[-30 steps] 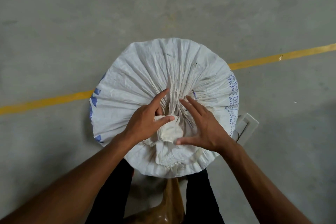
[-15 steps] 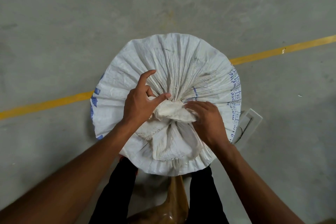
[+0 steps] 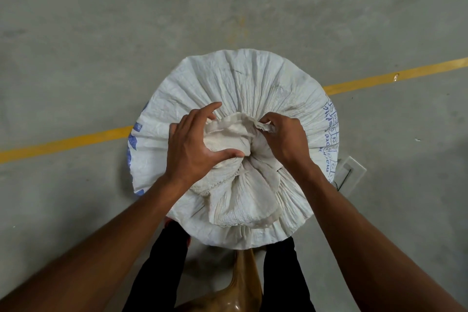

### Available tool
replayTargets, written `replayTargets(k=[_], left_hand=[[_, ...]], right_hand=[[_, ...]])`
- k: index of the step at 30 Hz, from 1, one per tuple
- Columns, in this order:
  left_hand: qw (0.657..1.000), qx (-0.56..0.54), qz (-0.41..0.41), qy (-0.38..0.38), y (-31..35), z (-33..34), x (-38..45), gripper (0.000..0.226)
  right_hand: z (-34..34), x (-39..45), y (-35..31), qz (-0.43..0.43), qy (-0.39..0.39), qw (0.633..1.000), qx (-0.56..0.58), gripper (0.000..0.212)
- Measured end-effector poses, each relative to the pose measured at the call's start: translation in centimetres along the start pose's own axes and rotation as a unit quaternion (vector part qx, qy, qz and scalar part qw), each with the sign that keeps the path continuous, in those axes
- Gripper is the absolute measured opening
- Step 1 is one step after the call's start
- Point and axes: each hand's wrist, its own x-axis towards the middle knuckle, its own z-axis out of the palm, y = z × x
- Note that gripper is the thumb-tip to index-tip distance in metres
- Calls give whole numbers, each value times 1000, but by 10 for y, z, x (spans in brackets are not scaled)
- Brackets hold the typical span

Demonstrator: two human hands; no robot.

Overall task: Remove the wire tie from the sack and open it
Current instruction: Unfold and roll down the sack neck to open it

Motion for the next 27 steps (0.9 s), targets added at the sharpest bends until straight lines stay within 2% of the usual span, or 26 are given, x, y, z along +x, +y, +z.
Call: replayTargets(k=[4, 8, 10, 14, 17, 19, 22, 25, 27], left_hand=[[989, 94, 97, 60, 5, 2, -11, 102], [981, 91, 165, 51, 13, 11, -22, 83], [986, 91, 139, 23, 16, 20, -24, 80], [992, 124, -6, 7, 8, 42, -19, 80], [990, 117, -74, 4, -3, 55, -11, 61], [992, 98, -82, -2, -7, 58, -8, 46], [996, 42, -82, 1, -8, 56, -3, 38], [996, -33, -84, 3, -8, 46, 2, 39], [995, -72, -73, 7, -11, 38, 5, 41]], right_hand=[[2, 19, -3, 23, 7, 1000, 7, 13], [4, 34, -7, 36, 21, 999, 28, 21], [5, 38, -9, 37, 32, 998, 31, 25], [10, 39, -5, 37, 43, 998, 36, 34], [8, 33, 2, -8, 91, 996, 10, 45], [6, 28, 7, -41, 128, 989, -68, 50], [0, 21, 12, -75, 143, 976, -147, 41], [-3, 14, 6, -114, 141, 972, -153, 46], [-2, 10, 2, -102, 124, 979, -126, 40]])
